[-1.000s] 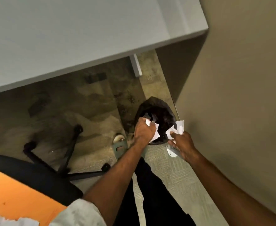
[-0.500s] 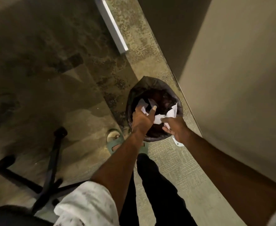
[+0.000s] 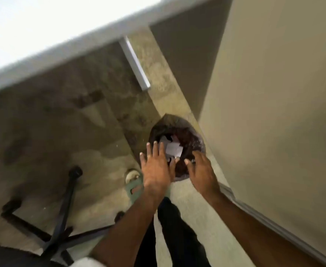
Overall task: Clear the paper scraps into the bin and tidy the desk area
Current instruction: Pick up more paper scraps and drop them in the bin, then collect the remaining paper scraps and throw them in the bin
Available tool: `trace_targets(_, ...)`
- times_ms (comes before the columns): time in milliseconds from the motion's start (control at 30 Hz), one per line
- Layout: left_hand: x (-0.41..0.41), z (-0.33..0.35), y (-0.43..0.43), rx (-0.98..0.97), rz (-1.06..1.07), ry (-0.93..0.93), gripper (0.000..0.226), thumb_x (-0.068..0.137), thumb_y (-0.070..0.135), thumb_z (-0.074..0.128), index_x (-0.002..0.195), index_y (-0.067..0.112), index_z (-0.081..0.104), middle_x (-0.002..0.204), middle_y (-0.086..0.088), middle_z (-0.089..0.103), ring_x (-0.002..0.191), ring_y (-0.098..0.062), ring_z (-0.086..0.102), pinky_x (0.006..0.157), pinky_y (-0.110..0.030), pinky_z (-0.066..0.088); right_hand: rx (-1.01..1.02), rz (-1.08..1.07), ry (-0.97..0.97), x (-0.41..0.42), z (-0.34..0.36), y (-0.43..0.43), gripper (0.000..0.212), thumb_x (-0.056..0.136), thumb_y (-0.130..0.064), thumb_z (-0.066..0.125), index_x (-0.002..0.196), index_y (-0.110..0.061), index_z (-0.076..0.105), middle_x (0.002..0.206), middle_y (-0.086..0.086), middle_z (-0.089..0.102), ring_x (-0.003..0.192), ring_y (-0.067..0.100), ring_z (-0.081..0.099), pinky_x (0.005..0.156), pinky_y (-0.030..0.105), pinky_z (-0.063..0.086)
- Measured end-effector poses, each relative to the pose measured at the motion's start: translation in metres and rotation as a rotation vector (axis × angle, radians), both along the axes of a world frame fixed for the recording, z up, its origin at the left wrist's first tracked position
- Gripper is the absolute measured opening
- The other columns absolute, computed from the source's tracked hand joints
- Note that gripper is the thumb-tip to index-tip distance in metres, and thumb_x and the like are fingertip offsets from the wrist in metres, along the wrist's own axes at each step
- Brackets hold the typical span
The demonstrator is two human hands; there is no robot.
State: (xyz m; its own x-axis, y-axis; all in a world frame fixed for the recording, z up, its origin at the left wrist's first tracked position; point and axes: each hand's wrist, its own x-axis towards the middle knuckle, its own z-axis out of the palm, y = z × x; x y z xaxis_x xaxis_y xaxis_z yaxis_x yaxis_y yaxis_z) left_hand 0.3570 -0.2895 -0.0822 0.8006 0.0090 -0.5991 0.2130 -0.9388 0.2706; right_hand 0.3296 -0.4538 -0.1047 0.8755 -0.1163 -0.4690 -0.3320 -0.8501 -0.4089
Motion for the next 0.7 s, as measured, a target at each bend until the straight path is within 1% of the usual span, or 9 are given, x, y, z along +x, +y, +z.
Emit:
trace_targets(67, -0.001, 0.044, 0.005, 0.028, -0.036, -0.035, 0.080, 0.101, 0.066, 0.018, 0.162, 0.015, 0.004, 0.171, -0.007, 0.004, 0.157, -0.026, -0.005, 0.126, -0.053, 0.008, -0.087, 0.078, -0.107, 0.001, 0.043, 0.004, 0.061, 0.102, -0.047, 0.035, 0.140, -0.004, 0.056, 0.142, 0.018, 0.058, 0.134, 0.033, 0.053, 0.110, 0.043, 0.044)
trace_targets(133, 0.000, 0.096, 0.010, 0.040, -0.048, -0.072, 0.080, 0.101, 0.064, 0.016, 0.161, 0.013, 0.000, 0.171, -0.007, -0.001, 0.157, -0.025, -0.008, 0.126, -0.053, 0.005, -0.134, 0.144, -0.163, 0.007, 0.093, 0.007, 0.059, 0.102, -0.045, 0.035, 0.142, -0.006, 0.054, 0.145, 0.016, 0.056, 0.136, 0.031, 0.052, 0.111, 0.044, 0.043)
trace_targets(200, 0.006, 0.155, 0.015, 0.031, -0.021, -0.142, 0.081, 0.101, 0.064, 0.016, 0.161, 0.012, 0.001, 0.170, -0.007, -0.003, 0.157, -0.024, -0.010, 0.127, -0.052, 0.002, -0.176, 0.195, -0.194, 0.018, 0.150, 0.011, 0.062, 0.102, -0.046, 0.032, 0.146, -0.007, 0.050, 0.151, 0.013, 0.050, 0.143, 0.029, 0.045, 0.117, 0.043, 0.036)
trace_targets(267, 0.014, 0.211, 0.020, 0.017, 0.034, -0.230, 0.082, 0.100, 0.067, 0.013, 0.162, 0.013, 0.005, 0.170, -0.006, -0.001, 0.157, -0.022, -0.009, 0.127, -0.050, -0.001, -0.224, 0.221, -0.218, 0.031, 0.201, 0.017, 0.067, 0.103, -0.051, 0.023, 0.148, -0.008, 0.048, 0.154, 0.011, 0.047, 0.146, 0.026, 0.040, 0.121, 0.038, 0.026)
trace_targets(333, 0.023, 0.261, 0.029, 0.021, 0.079, -0.309, 0.081, 0.100, 0.067, 0.012, 0.162, 0.015, 0.008, 0.170, -0.003, -0.002, 0.156, -0.021, -0.011, 0.127, -0.049, -0.003, -0.244, 0.229, -0.272, 0.045, 0.245, 0.024, 0.077, 0.103, -0.057, 0.010, 0.148, -0.008, 0.048, 0.154, 0.010, 0.047, 0.146, 0.026, 0.040, 0.120, 0.035, 0.019)
trace_targets(400, 0.027, 0.303, 0.037, 0.022, 0.113, -0.388, 0.078, 0.102, 0.065, 0.012, 0.162, 0.016, 0.008, 0.169, -0.002, -0.004, 0.156, -0.020, -0.013, 0.126, -0.048, -0.007, -0.242, 0.233, -0.305, 0.057, 0.282, 0.032, 0.083, 0.100, -0.062, 0.001, 0.153, -0.011, 0.041, 0.160, 0.008, 0.038, 0.151, 0.023, 0.031, 0.123, 0.033, 0.014)
trace_targets(467, 0.031, 0.338, 0.051, 0.029, 0.162, -0.460, 0.076, 0.102, 0.064, 0.013, 0.162, 0.017, 0.008, 0.169, -0.002, -0.005, 0.155, -0.020, -0.014, 0.125, -0.046, -0.010, -0.231, 0.249, -0.341, 0.069, 0.315, 0.043, 0.082, 0.100, -0.062, 0.003, 0.156, -0.012, 0.033, 0.164, 0.006, 0.030, 0.154, 0.021, 0.023, 0.125, 0.036, 0.016)
trace_targets(567, 0.036, 0.368, 0.070, 0.046, 0.187, -0.493, 0.076, 0.103, 0.063, 0.012, 0.161, 0.016, 0.002, 0.168, -0.002, -0.010, 0.154, -0.020, -0.018, 0.125, -0.045, -0.013, -0.241, 0.269, -0.400, 0.085, 0.349, 0.060, 0.074, 0.101, -0.058, 0.015, 0.155, -0.010, 0.034, 0.163, 0.009, 0.032, 0.152, 0.024, 0.026, 0.123, 0.043, 0.025)
trace_targets(700, 0.031, 0.391, 0.111, 0.087, 0.258, -0.509, 0.078, 0.102, 0.066, 0.007, 0.161, 0.016, -0.007, 0.167, -0.002, -0.018, 0.153, -0.021, -0.024, 0.125, -0.046, -0.013, -0.217, 0.384, -0.468, 0.103, 0.376, 0.101, 0.069, 0.103, -0.053, 0.021, 0.155, -0.009, 0.034, 0.164, 0.009, 0.029, 0.153, 0.024, 0.024, 0.124, 0.044, 0.025)
